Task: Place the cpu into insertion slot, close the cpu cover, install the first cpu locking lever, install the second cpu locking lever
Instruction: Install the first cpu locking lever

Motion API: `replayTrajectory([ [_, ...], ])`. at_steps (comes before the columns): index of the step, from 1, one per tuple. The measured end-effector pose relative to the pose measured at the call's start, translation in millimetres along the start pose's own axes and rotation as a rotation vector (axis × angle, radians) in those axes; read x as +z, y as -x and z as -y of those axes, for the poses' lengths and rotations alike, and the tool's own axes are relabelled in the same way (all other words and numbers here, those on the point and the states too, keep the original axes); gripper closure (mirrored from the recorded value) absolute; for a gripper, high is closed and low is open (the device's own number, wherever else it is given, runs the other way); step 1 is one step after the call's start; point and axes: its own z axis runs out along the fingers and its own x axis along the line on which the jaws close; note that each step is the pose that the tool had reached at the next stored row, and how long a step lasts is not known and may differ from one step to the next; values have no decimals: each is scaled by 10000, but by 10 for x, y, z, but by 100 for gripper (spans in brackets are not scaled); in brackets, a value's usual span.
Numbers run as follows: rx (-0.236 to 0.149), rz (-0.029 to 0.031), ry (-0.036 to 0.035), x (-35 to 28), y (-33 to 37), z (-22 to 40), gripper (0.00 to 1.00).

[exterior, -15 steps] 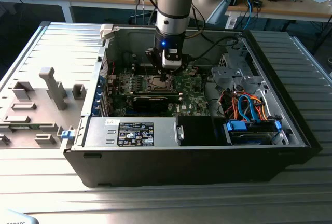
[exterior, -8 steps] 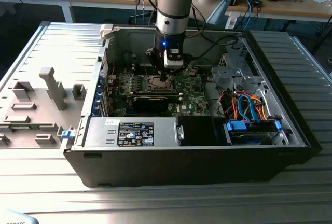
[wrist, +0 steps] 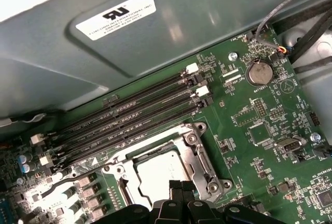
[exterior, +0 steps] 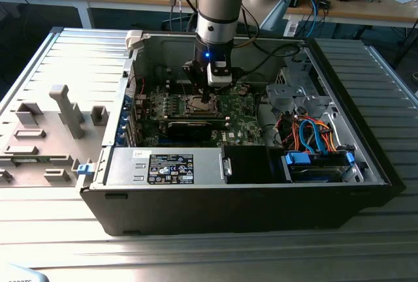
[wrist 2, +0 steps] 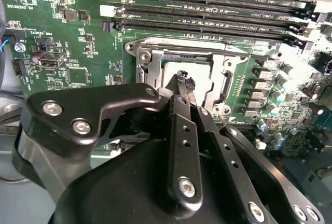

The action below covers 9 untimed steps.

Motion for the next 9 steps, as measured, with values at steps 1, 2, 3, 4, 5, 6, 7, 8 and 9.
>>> replayTrajectory([
  [1, -20, 0, -1, 0, 0, 0, 89],
  [2, -40, 1, -1, 0, 0, 0, 89],
  [3, -78, 0, -3, 0, 0, 0, 89],
  [4, -96, 1, -4, 0, 0, 0, 89],
  [5, -119, 1, -4, 0, 0, 0, 89],
  [6, -157, 1, -6, 0, 0, 0, 89],
  [7, -184, 1, -7, 0, 0, 0, 89],
  [8, -202, 1, -8, 0, 0, 0, 89],
  [9, -230, 1, -10, 0, 0, 0, 89],
])
